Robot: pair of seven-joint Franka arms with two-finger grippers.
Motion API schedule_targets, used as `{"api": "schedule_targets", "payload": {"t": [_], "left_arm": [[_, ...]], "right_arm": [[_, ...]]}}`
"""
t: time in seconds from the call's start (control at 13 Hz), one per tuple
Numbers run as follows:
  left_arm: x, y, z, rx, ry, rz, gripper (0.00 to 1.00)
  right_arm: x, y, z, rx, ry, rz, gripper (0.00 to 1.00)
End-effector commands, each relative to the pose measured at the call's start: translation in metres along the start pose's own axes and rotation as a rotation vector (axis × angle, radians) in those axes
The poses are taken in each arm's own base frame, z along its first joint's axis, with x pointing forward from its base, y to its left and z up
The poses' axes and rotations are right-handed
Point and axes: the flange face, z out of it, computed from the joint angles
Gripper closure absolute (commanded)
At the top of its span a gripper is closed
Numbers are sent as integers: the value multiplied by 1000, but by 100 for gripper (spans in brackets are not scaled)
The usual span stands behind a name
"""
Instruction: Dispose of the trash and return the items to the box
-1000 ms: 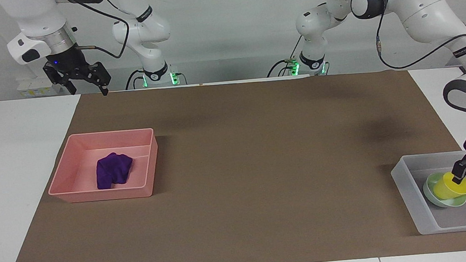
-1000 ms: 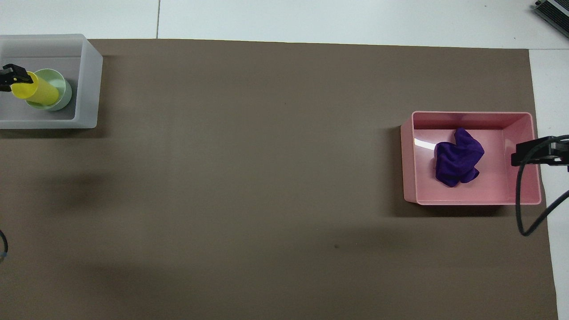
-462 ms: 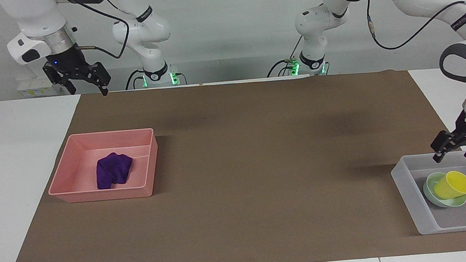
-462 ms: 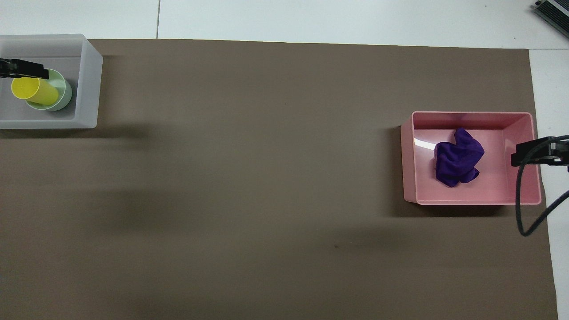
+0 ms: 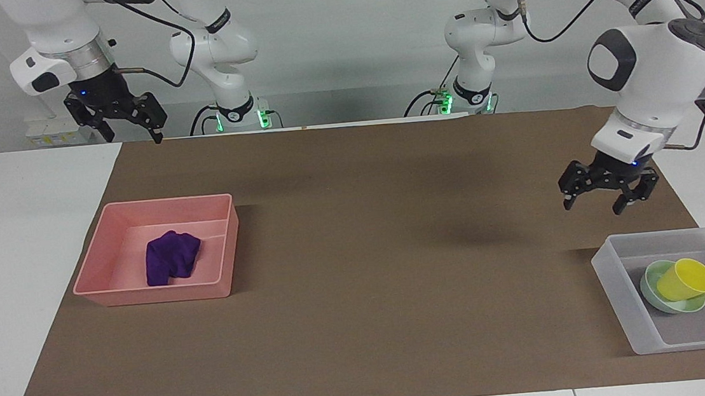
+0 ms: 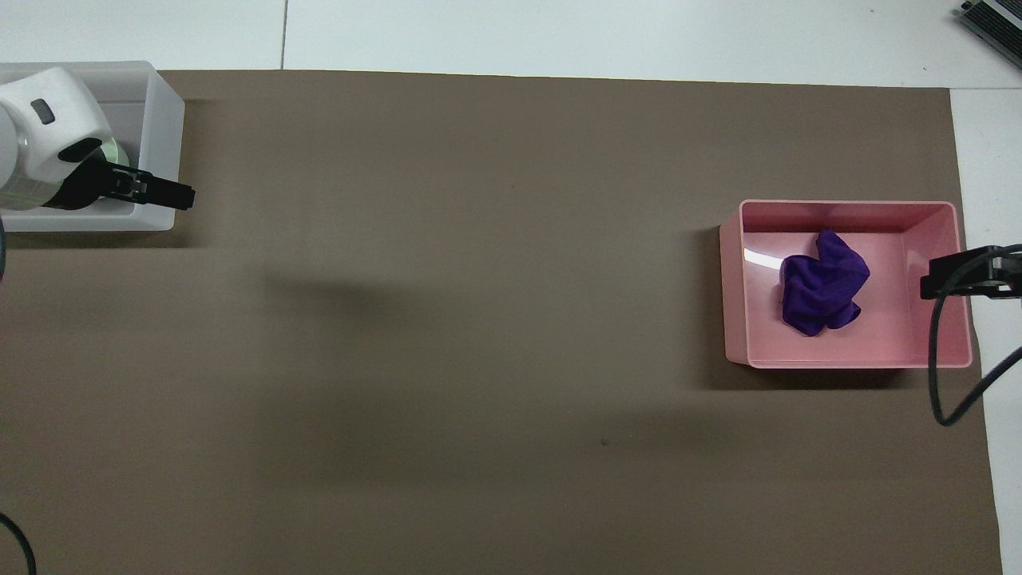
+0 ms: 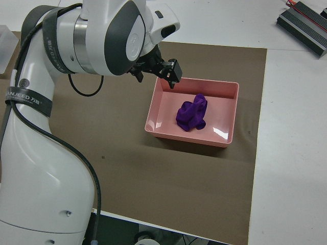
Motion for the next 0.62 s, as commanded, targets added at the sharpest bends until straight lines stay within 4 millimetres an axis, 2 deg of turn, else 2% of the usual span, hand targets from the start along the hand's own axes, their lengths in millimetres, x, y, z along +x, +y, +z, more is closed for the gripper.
{"api": "schedule_targets", "payload": {"t": [0.0, 0.23, 0.38, 0.54], "left_arm": [[-25, 16, -39, -6, -25, 24, 0], [-18, 14, -90, -12, -69, 31, 0], [-13, 14, -103, -1, -115, 42, 0], [-23, 16, -105, -7, -142, 33, 0]], "right_arm": [[-9, 4, -2, -1, 0, -15, 0], [-9, 4, -2, -1, 0, -15, 0], [-9, 4, -2, -1, 0, -15, 0], [-9, 4, -2, -1, 0, -17, 0]]}}
